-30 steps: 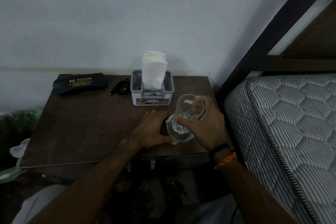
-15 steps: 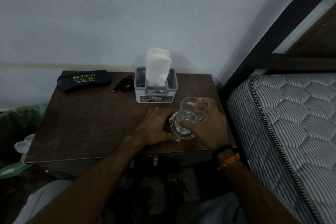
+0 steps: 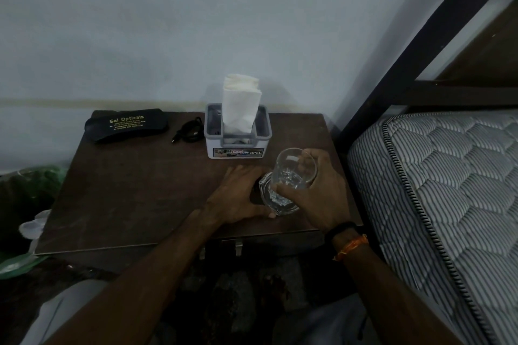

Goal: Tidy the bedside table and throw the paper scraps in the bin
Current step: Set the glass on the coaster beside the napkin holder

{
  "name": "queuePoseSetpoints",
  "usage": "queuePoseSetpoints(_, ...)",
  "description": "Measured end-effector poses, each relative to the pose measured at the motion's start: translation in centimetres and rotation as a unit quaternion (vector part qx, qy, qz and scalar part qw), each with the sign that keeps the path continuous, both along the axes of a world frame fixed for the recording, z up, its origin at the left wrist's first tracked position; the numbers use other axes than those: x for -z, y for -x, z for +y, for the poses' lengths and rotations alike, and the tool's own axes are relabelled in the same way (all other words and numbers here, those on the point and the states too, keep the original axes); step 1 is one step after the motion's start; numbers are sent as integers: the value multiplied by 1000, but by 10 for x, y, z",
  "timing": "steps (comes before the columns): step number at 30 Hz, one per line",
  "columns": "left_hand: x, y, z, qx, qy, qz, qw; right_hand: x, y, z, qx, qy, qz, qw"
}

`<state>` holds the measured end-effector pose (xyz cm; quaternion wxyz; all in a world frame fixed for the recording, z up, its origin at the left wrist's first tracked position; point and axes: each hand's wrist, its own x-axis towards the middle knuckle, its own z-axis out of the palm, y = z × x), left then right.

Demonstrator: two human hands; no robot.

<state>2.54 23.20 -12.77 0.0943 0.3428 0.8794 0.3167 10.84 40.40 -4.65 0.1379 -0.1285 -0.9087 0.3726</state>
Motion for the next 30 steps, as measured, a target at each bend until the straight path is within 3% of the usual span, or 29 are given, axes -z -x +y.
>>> queuePoseSetpoints(11, 4, 3, -7, -1, 18, 11, 1000, 22, -22, -8, 12, 105, 1, 994)
queuePoseSetpoints(16, 8, -2, -21, -8, 55, 68, 996, 42, -24, -16, 45, 28, -72, 996)
queuePoseSetpoints(19, 18, -9, -28, -13, 69, 117, 991, 49, -21, -18, 55, -32, -68, 996)
queuePoseSetpoints(24, 27, -21, -24, -23, 123, 199, 972, 57, -18, -15, 61, -46, -67, 995)
queuePoseSetpoints(30, 25, -26, -21, -44, 136, 197, 970, 61, -13, -11, 74, -54, -63, 994)
